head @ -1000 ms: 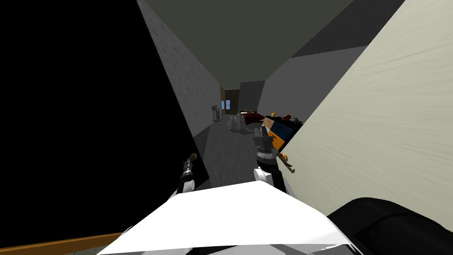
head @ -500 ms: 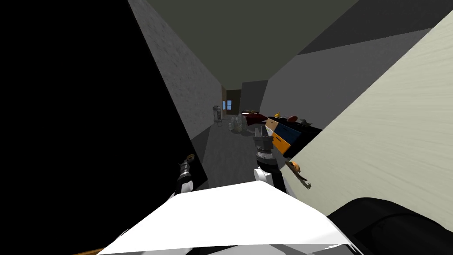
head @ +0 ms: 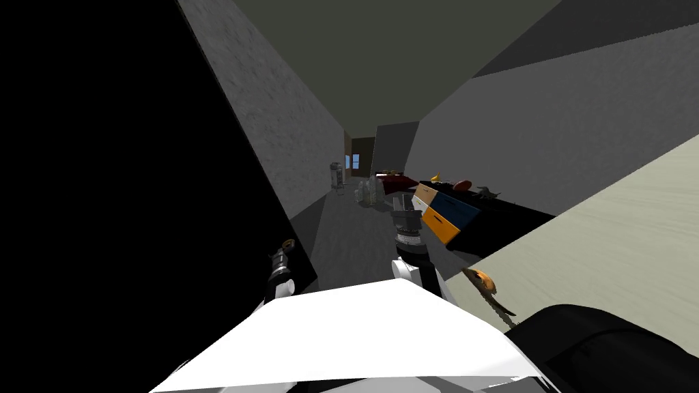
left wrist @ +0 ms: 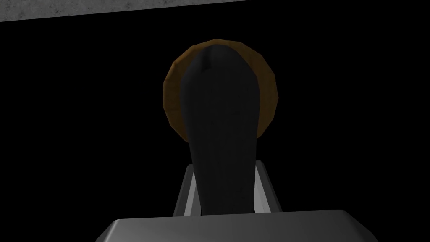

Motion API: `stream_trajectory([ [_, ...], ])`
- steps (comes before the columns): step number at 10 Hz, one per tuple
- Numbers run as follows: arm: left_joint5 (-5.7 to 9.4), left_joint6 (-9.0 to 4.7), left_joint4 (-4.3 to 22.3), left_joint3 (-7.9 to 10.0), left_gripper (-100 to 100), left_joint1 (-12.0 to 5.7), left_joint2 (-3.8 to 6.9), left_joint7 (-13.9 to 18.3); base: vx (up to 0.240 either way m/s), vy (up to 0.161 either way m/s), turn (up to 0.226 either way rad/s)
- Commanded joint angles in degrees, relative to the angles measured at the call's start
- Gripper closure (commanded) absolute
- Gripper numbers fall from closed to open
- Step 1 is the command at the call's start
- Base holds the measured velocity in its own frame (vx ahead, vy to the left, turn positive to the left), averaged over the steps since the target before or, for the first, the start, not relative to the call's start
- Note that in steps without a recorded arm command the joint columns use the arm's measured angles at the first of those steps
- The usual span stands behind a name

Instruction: Push the door open

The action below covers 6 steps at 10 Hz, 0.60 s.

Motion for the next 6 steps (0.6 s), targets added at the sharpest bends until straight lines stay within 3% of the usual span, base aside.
stream_trajectory([
  [1, 0.64, -0.27, 0.13, 1.01, 100, 0.22, 0.44, -0.31, 0.188, -0.047, 0.065],
  [6, 1.68, -0.11, 0.20, 2.54, 100, 0.84, 0.84, -0.90, 0.175, -0.031, 0.055],
])
